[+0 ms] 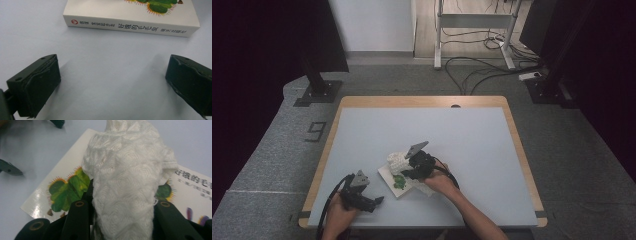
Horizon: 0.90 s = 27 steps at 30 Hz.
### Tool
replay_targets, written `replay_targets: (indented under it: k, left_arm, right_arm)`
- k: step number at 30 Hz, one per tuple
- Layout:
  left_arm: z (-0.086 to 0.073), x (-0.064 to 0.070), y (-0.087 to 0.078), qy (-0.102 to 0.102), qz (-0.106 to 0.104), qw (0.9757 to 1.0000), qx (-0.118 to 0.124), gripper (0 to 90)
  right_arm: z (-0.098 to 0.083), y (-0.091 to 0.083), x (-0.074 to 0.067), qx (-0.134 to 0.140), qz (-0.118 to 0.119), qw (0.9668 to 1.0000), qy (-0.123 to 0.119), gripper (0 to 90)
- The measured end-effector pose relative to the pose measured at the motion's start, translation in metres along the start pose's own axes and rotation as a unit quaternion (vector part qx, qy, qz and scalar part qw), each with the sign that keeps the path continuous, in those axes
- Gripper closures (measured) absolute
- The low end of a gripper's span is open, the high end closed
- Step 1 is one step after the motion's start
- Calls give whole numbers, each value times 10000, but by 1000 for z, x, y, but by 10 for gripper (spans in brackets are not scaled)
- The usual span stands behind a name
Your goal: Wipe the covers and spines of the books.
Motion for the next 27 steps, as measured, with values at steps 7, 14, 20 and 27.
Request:
replay_targets:
  k: [7,14,20,27]
  left_arm:
    - [0,0,0,1,-4,10000,1,0]
    - [0,0,0,1,-4,10000,0,0]
    - [0,0,0,1,-3,10000,0,0]
    - [0,0,0,1,1,10000,-1,0]
  right_arm:
    - [-9,-7,15,-4,-134,9997,198,627]
    - [-18,-13,28,22,-259,9989,378,631]
    - [-23,-16,37,19,-358,9982,490,634]
    - [-29,-21,46,24,-492,9969,621,635]
Point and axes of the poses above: each handheld gripper's, and its own axes: y roughly forward along the jaws, z roughly out of its top, x roughly to its right, the point moved 1 cm from there along y, roughly forward along the jaws, and after that the axes turned 8 degrees about -x, right-handed, at the moved point
